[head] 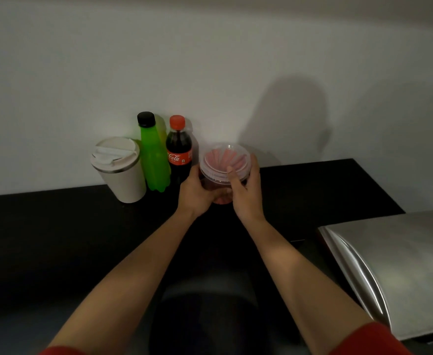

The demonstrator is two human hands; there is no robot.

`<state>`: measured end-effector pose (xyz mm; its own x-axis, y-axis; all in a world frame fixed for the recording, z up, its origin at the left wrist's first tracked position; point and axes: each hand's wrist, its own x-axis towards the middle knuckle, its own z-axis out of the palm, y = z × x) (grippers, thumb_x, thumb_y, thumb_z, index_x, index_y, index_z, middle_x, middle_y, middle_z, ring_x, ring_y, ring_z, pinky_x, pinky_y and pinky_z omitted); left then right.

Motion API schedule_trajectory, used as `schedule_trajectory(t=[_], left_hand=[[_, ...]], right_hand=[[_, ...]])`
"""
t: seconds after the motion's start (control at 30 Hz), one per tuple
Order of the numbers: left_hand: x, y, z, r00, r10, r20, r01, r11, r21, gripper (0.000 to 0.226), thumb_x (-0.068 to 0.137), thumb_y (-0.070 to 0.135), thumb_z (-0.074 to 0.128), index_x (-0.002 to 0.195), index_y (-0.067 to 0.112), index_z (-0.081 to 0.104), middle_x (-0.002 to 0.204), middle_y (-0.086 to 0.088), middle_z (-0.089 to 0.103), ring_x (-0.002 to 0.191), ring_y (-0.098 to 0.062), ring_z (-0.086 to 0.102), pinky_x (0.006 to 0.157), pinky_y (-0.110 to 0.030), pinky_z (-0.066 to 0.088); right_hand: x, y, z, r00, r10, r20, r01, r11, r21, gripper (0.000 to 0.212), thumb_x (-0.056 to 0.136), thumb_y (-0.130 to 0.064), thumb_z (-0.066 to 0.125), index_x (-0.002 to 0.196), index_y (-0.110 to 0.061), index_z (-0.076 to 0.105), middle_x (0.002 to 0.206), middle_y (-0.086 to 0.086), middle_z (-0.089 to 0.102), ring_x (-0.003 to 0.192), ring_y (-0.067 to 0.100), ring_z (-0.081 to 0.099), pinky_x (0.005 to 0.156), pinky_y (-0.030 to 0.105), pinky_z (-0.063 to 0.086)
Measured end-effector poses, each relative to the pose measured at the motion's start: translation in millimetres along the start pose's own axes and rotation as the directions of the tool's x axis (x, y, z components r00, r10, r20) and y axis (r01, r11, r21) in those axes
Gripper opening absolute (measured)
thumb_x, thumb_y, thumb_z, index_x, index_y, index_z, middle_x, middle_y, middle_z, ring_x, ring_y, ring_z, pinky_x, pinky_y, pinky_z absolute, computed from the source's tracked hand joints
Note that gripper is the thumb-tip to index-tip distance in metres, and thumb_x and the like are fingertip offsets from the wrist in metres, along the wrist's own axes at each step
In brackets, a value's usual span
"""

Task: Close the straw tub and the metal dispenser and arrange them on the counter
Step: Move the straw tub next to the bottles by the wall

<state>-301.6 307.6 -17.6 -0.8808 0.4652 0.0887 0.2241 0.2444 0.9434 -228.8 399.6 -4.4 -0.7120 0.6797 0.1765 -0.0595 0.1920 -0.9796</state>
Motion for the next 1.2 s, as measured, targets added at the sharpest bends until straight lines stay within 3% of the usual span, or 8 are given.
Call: schedule_trajectory(t=[0.2, 0.33, 0.5, 0.77, 0.87, 0.97, 1.1, 1.2], left_hand=[[5.2, -0.8, 4.6, 1.0, 0.017, -0.003, -0.017, 1.0, -0.013, 0.081, 0.063, 0.023, 0.084, 0.132, 0.012, 0.043, 0.121, -0.003, 0.06, 0.103, -0.008, 0.054, 0.081, -0.012, 0.04], [8.1, -0.4, 7.1, 1.0, 0.026, -0.011, -0.026, 1.0, -0.017, 0.079, 0.065, 0.021, 0.083, 0.132, 0.01, 0.042, 0.122, -0.006, 0.06, 0.104, -0.009, 0.054, 0.079, -0.009, 0.039], [10.0, -1.0, 9.0, 0.999, 0.034, -0.01, -0.034, 0.999, -0.031, 0.08, 0.066, 0.02, 0.082, 0.134, 0.011, 0.041, 0.125, -0.006, 0.059, 0.108, -0.012, 0.054, 0.09, -0.021, 0.043], [14.6, -4.5, 9.3, 0.999, 0.034, 0.032, -0.033, 0.999, -0.028, 0.077, 0.068, 0.021, 0.081, 0.133, 0.013, 0.041, 0.125, -0.006, 0.058, 0.109, -0.013, 0.053, 0.09, -0.022, 0.042], [14.1, -7.4, 9.1, 0.999, 0.013, 0.042, -0.012, 1.0, -0.022, 0.078, 0.069, 0.024, 0.081, 0.134, 0.013, 0.04, 0.127, -0.005, 0.057, 0.11, -0.013, 0.053, 0.09, -0.022, 0.042], [11.8, -12.1, 9.9, 0.999, -0.022, 0.033, 0.023, 0.999, -0.025, 0.079, 0.07, 0.023, 0.08, 0.137, 0.013, 0.039, 0.129, -0.006, 0.056, 0.111, -0.014, 0.054, 0.088, -0.02, 0.042], [11.7, -16.4, 10.0, 0.998, -0.045, 0.044, 0.046, 0.999, -0.023, 0.08, 0.068, 0.02, 0.081, 0.136, 0.011, 0.04, 0.128, -0.009, 0.057, 0.112, -0.018, 0.056, 0.09, -0.024, 0.044], [13.4, -17.5, 9.7, 0.998, -0.048, 0.049, 0.048, 0.999, 0.001, 0.078, 0.069, 0.015, 0.08, 0.135, 0.01, 0.04, 0.128, -0.01, 0.057, 0.113, -0.021, 0.056, 0.094, -0.028, 0.045]], right_hand=[[10.7, 2.4, 0.4, 0.999, 0.036, -0.015, -0.036, 0.999, 0.015, 0.071, 0.089, -0.033, 0.058, 0.148, -0.026, 0.018, 0.151, 0.001, 0.031, 0.137, 0.015, 0.032, 0.113, 0.039, 0.03], [16.6, 4.4, 1.0, 0.999, 0.045, -0.018, -0.044, 0.998, 0.032, 0.07, 0.089, -0.032, 0.058, 0.148, -0.027, 0.019, 0.151, 0.001, 0.031, 0.136, 0.014, 0.033, 0.11, 0.029, 0.031], [20.2, 7.1, 1.7, 0.998, 0.05, -0.039, -0.047, 0.997, 0.053, 0.071, 0.089, -0.033, 0.058, 0.147, -0.029, 0.019, 0.15, -0.003, 0.031, 0.13, 0.004, 0.032, 0.101, 0.017, 0.029], [17.6, 7.3, 2.3, 0.997, 0.043, -0.065, -0.04, 0.998, 0.054, 0.071, 0.088, -0.037, 0.058, 0.147, -0.028, 0.019, 0.151, -0.001, 0.03, 0.135, 0.012, 0.032, 0.107, 0.028, 0.032], [12.2, 9.3, -1.3, 0.997, 0.057, -0.046, -0.054, 0.997, 0.062, 0.079, 0.082, -0.042, 0.064, 0.147, -0.027, 0.021, 0.149, -0.001, 0.034, 0.134, 0.013, 0.035, 0.104, 0.025, 0.035], [4.5, 16.8, -6.4, 0.999, 0.032, -0.013, -0.032, 0.999, 0.034, 0.083, 0.074, -0.033, 0.075, 0.142, -0.029, 0.029, 0.141, -0.006, 0.044, 0.128, 0.007, 0.041, 0.102, 0.021, 0.038], [4.7, 24.9, -8.8, 0.996, 0.072, -0.047, -0.073, 0.997, -0.015, 0.08, 0.074, -0.023, 0.077, 0.141, -0.022, 0.034, 0.139, 0.0, 0.048, 0.127, 0.014, 0.044, 0.104, 0.027, 0.037], [7.8, 25.0, -9.1, 0.999, 0.041, -0.036, -0.041, 0.999, -0.025, 0.065, 0.076, -0.013, 0.074, 0.133, -0.02, 0.044, 0.124, -0.007, 0.054, 0.118, 0.009, 0.05, 0.093, 0.013, 0.037]])
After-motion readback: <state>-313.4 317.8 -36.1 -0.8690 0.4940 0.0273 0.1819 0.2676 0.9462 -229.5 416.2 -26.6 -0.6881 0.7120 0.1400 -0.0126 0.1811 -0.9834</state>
